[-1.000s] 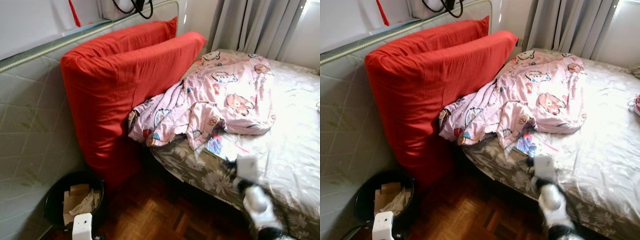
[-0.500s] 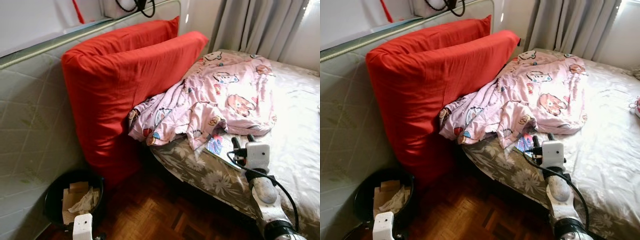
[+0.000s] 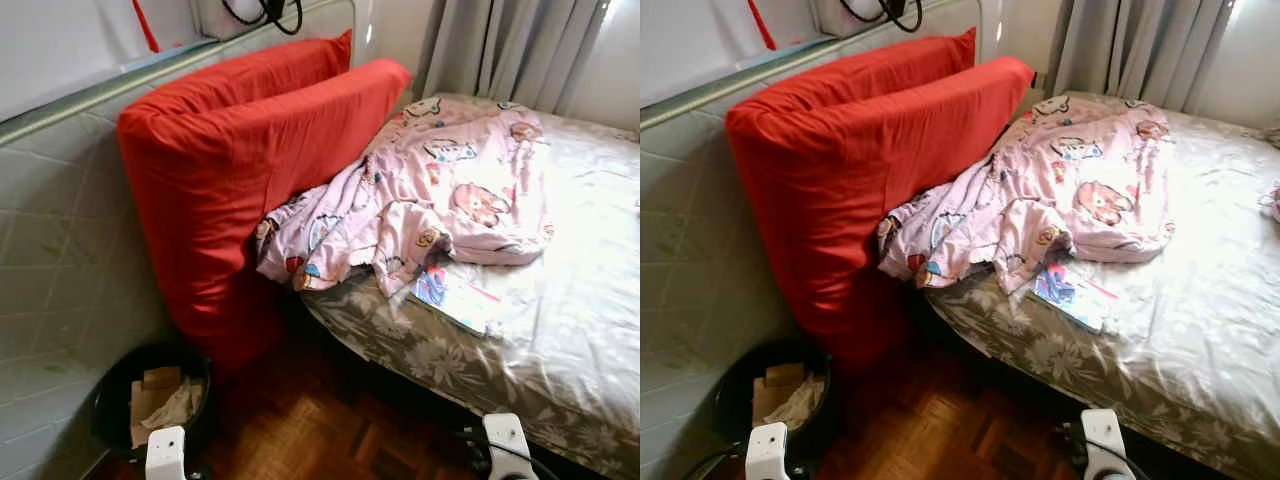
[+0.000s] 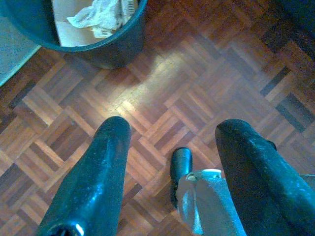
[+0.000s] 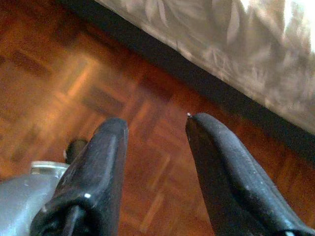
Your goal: Clean up the room
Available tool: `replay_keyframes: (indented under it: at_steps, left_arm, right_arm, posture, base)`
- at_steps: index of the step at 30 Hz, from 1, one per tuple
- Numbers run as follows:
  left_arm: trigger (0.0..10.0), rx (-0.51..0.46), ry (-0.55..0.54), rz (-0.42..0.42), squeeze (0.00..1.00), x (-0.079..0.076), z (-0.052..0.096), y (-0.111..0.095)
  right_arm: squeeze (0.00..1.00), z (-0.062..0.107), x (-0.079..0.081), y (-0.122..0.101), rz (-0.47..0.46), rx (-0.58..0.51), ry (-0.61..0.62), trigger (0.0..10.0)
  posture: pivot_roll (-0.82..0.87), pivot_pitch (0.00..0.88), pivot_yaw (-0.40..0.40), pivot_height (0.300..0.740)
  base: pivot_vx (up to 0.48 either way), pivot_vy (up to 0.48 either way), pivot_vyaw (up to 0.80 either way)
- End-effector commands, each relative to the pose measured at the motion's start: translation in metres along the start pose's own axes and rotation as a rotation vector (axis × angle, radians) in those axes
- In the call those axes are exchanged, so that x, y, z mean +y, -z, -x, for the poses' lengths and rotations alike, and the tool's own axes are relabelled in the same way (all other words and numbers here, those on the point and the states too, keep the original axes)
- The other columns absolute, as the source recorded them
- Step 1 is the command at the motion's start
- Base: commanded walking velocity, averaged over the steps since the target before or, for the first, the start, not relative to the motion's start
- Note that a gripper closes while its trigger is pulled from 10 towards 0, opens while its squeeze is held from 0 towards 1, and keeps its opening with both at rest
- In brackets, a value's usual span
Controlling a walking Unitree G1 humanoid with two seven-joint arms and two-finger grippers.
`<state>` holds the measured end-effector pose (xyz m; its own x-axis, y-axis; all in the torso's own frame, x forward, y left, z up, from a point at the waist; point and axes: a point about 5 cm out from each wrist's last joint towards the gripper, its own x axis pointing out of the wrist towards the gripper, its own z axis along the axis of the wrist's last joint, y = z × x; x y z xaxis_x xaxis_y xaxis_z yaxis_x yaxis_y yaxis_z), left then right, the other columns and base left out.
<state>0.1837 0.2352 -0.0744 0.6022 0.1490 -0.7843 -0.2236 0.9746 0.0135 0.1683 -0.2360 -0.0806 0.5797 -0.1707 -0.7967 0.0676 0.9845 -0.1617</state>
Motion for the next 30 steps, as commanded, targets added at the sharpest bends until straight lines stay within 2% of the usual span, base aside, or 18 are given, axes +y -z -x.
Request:
replay_keyframes:
  at_steps: [1,3,9,10,13,21,30]
  left_arm:
    - [10.0,0.014,-0.010,-0.003,0.00,0.005,0.001,0.002]
    - [10.0,0.014,-0.010,-0.004,0.00,0.004,0.001,0.002]
    - [10.0,0.017,-0.007,0.001,0.00,0.004,0.001,0.002]
    - [10.0,0.018,-0.006,0.001,0.00,0.004,0.001,0.002]
    - [10.0,0.019,-0.005,0.000,0.00,0.004,0.001,0.002]
    - [10.0,0.021,-0.004,0.005,0.00,0.003,0.001,0.003]
    - [10.0,0.024,-0.006,0.011,0.00,0.003,0.001,0.004]
  right_arm:
    - [0.00,0.000,0.007,0.003,-0.061,0.021,-0.013,10.0]
    - [0.00,-0.001,0.012,-0.002,-0.081,0.010,-0.040,10.0]
    - [0.00,-0.004,0.016,-0.017,-0.060,-0.013,-0.072,10.0]
    - [0.00,-0.001,0.016,-0.001,-0.068,-0.006,-0.072,10.0]
    - [0.00,0.003,0.016,0.010,-0.079,0.001,-0.069,10.0]
    - [0.00,0.006,0.019,0.023,-0.100,0.011,-0.083,10.0]
    - [0.00,0.006,0.017,0.021,-0.108,0.012,-0.094,10.0]
  posture:
    - [0.06,0.000,0.037,0.740]
    - [0.06,0.000,0.035,0.740]
    - [0.06,0.000,0.031,0.740]
    - [0.06,0.000,0.028,0.740]
    - [0.06,0.000,0.028,0.740]
    - [0.06,0.000,0.015,0.740]
    - [0.06,0.000,0.019,0.740]
  base:
    - [0.000,0.000,0.00]
    - [0.000,0.000,0.00]
    - [0.000,0.000,0.00]
    - [0.000,0.000,0.00]
    - [0.000,0.000,0.00]
    - [0.000,0.000,0.00]
    - [0.000,0.000,0.00]
